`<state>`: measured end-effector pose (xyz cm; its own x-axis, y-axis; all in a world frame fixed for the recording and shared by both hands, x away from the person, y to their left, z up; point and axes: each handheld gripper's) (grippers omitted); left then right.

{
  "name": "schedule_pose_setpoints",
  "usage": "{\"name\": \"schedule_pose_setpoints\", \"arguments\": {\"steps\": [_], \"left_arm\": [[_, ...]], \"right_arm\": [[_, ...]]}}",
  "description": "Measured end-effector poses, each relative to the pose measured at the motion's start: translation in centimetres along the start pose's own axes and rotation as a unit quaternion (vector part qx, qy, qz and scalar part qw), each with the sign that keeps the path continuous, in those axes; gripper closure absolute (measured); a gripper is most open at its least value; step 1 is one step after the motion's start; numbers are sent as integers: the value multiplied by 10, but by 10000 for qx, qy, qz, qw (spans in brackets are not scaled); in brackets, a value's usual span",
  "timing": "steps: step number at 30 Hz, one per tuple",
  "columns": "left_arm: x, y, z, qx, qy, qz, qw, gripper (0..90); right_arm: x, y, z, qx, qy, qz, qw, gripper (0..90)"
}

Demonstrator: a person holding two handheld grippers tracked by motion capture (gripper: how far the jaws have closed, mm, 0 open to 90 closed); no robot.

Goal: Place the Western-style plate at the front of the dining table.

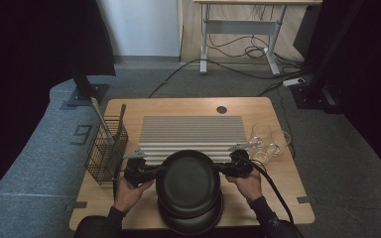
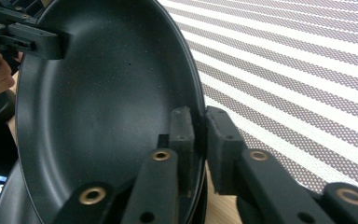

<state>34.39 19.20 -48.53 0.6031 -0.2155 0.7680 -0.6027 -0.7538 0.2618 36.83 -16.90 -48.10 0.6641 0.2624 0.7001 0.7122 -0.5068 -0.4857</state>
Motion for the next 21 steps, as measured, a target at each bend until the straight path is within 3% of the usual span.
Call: {"name": "schedule_pose_setpoints", "arguments": {"steps": [5,8,9,12,15,18,21], "left_arm": [[-1,0,0,55,50,85,9999,796],[-1,1,0,77,55,113,9999,796],[-1,1,0,71,65,112,9999,796],[-1,1,0,69,81,119,9999,796],[-2,1,0,65,103,129,9998,796],[-2,1,0,64,114,133,9998,796],[-2,0,1,57,117,122,9998,796]], "right_arm": [[0,1,2,211,-19,19,9998,633],[-1,2,2,135,-70,7,9999,587],[-2,4,4,128,-171,70,9997,530],[-8,8,8,173,-257,228,9993,491],[-12,10,12,208,-310,268,9989,512],[-17,11,18,506,-240,228,9982,651],[-17,11,19,551,-210,178,9981,662]]}}
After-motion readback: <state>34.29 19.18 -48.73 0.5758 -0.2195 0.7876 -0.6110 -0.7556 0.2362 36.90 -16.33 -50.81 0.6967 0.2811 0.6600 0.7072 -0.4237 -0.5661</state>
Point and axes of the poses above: each handheld gripper's, and its own axes: z roughly forward along the jaws, x roughly out of its top, y roughly to its right, and after that the axes turned 12 degrees about x, right-handed
